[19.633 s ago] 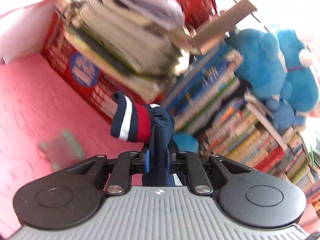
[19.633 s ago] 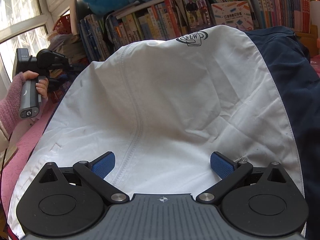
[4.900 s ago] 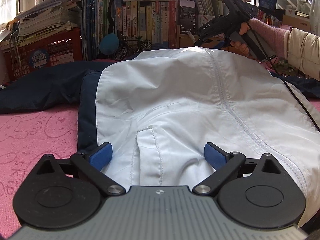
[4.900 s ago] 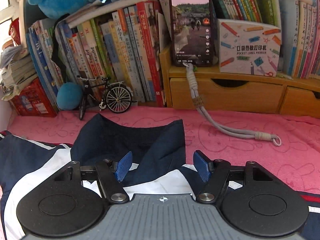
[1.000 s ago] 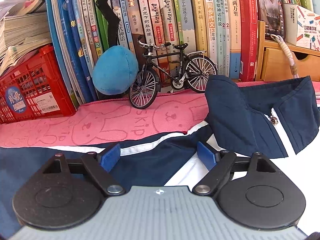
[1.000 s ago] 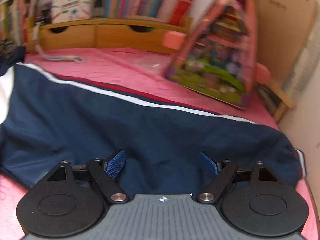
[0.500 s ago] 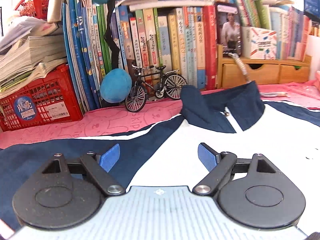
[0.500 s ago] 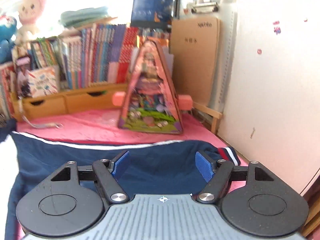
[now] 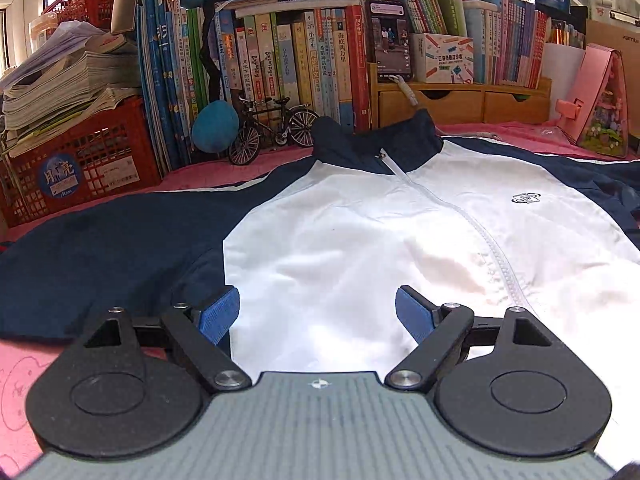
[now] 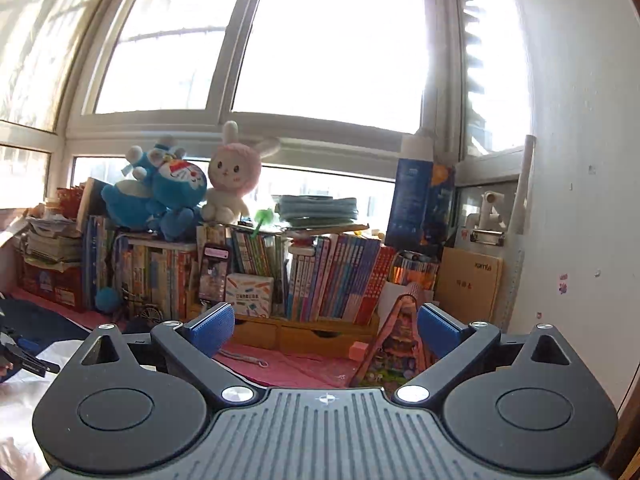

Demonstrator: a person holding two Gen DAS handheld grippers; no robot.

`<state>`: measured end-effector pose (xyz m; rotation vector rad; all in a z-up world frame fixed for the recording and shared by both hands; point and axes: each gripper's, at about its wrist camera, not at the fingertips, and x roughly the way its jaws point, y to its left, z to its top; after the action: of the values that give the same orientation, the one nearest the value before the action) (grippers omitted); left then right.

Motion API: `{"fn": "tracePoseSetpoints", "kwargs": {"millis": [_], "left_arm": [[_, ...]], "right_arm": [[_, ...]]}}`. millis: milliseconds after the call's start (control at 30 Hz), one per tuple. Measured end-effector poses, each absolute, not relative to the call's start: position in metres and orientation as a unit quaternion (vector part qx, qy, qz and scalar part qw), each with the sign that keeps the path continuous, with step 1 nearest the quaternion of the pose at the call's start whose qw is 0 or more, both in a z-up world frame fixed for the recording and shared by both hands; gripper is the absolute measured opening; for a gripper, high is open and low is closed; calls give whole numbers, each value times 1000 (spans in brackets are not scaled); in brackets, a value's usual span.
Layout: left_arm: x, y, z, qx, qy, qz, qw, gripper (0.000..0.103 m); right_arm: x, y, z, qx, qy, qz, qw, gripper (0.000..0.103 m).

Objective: Fold clothes
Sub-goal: 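Move the left gripper to the striped cuff of the navy sleeve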

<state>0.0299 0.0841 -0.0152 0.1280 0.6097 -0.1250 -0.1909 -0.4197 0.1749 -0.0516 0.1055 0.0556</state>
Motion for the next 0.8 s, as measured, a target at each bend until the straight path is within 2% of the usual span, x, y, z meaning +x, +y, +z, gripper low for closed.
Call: {"fn": "tracePoseSetpoints", "kwargs": {"millis": [167,367,467,600,800], "left_arm": [[20,90,-20,55,305,-45,950,86],[19,107,-28,42,328,-4,944,86],[15,118,-28,65,329,24,942,86],[16,146,-23,69,326,67,941,86],[46,259,-3,-83,297,202,929,86]], "right_arm": [[-165,-378,134,12,90,105,990,102],[-70,-261,16,63,242,234,940,99],[-42,-201,-16,59,286,262,920,94],[-24,-155,-25,70,297,291,907,94],[-10,-134,-41,53,318,289,901,95]]}}
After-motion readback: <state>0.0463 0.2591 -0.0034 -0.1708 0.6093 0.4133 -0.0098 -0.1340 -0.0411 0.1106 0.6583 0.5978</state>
